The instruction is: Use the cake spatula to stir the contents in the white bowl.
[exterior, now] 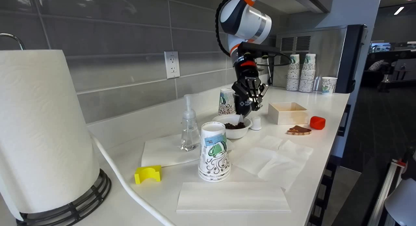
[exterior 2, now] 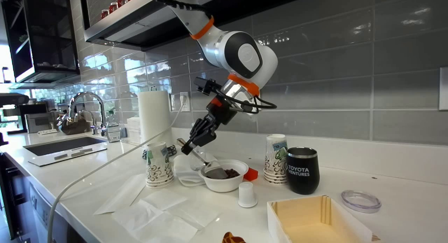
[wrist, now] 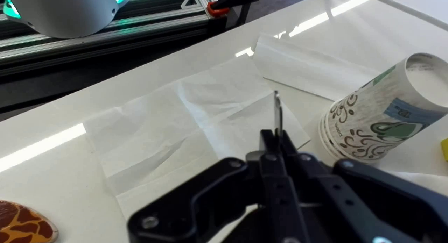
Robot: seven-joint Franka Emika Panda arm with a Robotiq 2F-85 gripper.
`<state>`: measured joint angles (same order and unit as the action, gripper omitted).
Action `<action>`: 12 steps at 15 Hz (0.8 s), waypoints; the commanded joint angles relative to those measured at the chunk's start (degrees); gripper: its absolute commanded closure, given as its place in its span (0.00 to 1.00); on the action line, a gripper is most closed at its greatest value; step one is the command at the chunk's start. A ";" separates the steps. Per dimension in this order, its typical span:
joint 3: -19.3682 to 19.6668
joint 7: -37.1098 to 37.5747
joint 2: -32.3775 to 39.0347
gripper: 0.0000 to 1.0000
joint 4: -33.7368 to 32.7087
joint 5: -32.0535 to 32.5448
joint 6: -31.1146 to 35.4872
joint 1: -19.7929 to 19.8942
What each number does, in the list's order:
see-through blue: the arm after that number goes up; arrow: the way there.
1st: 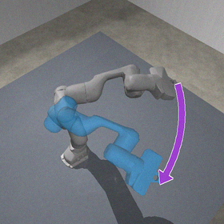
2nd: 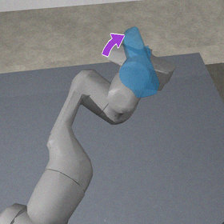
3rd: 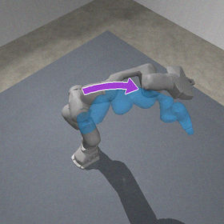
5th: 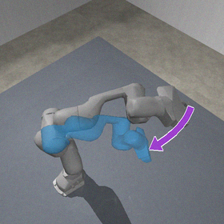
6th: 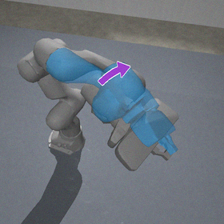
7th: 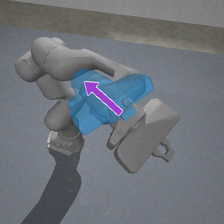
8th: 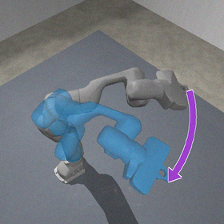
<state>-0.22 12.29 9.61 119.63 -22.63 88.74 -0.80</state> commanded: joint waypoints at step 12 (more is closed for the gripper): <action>-1.03 -9.59 2.46 0.99 -3.51 -5.18 -4.28 0.45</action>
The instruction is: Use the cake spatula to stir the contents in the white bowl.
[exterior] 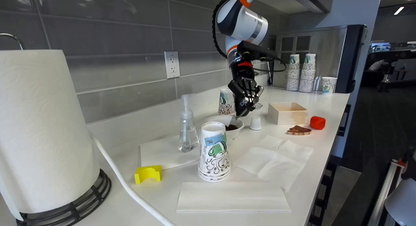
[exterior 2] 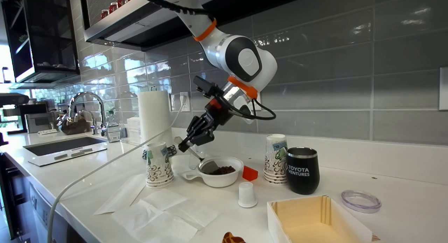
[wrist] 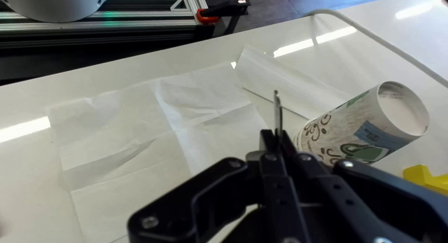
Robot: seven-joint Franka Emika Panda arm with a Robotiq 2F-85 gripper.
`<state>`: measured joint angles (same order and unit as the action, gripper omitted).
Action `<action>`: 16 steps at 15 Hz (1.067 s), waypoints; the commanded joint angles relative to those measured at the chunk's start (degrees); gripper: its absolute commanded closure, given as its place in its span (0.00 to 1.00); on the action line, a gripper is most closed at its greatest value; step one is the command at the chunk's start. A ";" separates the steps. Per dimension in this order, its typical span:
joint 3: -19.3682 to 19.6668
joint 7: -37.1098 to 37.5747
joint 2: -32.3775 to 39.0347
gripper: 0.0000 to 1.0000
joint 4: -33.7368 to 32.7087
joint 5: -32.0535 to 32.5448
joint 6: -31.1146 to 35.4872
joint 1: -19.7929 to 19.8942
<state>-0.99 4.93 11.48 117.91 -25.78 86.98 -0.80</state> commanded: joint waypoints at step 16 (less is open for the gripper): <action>-0.11 2.61 2.19 0.99 -3.40 -3.04 5.15 -0.33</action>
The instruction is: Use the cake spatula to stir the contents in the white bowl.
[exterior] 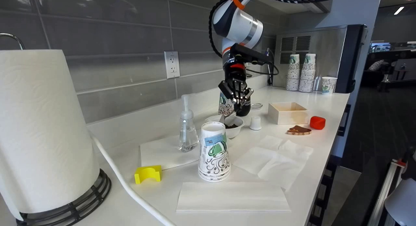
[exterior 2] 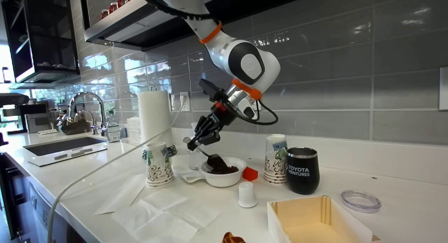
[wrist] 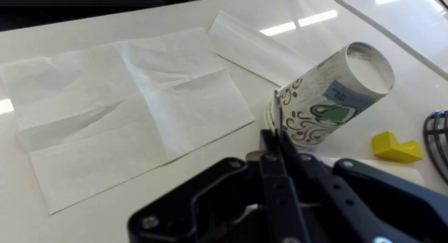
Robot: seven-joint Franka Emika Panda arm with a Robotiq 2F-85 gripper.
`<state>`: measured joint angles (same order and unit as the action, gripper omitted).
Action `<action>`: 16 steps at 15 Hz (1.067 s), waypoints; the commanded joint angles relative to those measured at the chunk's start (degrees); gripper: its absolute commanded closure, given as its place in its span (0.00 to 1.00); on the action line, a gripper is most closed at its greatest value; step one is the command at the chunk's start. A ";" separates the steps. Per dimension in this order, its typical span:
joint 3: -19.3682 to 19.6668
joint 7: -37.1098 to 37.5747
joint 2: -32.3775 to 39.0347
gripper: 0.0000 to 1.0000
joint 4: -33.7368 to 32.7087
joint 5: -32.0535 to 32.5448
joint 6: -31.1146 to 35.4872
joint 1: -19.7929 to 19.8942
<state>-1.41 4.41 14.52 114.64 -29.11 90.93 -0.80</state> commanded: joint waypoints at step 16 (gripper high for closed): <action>-0.24 14.12 -2.11 0.99 -0.50 10.68 -5.03 -3.08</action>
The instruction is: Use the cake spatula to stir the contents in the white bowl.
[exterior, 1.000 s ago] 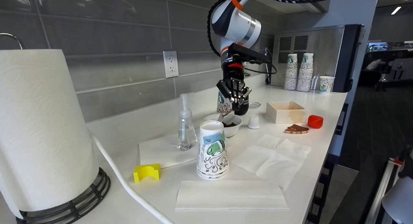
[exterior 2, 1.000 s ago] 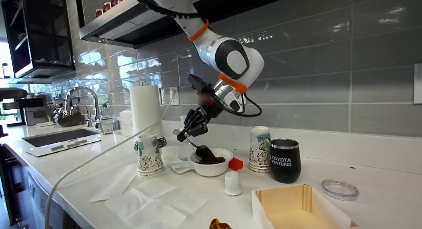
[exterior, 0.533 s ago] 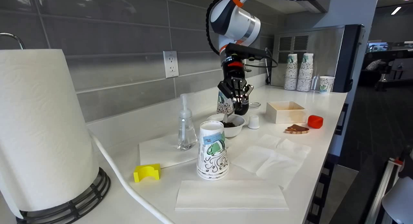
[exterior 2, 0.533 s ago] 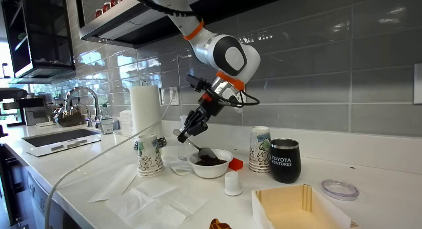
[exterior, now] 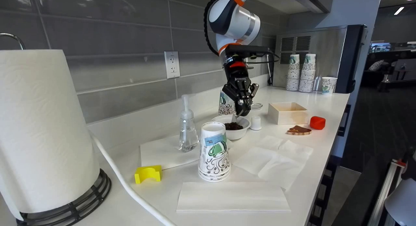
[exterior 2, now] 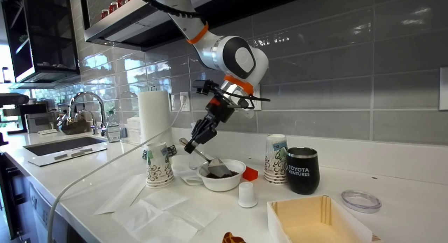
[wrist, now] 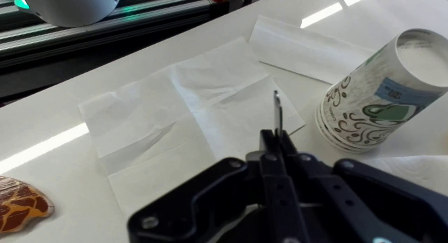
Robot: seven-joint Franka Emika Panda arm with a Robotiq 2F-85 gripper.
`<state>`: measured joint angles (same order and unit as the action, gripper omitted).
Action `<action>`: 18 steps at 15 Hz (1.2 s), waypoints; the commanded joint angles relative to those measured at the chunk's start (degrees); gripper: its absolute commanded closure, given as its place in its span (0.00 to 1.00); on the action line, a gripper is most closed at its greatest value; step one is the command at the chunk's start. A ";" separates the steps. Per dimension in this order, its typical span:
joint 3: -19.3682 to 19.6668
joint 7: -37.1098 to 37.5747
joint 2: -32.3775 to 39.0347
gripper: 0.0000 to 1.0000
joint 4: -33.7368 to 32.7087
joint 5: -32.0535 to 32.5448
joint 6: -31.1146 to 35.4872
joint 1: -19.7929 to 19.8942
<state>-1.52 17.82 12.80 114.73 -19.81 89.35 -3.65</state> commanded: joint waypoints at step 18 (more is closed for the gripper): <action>-4.27 29.81 -1.82 0.99 2.66 8.53 16.40 -9.65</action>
<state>-5.16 41.17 11.99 115.43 -13.12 102.10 -12.16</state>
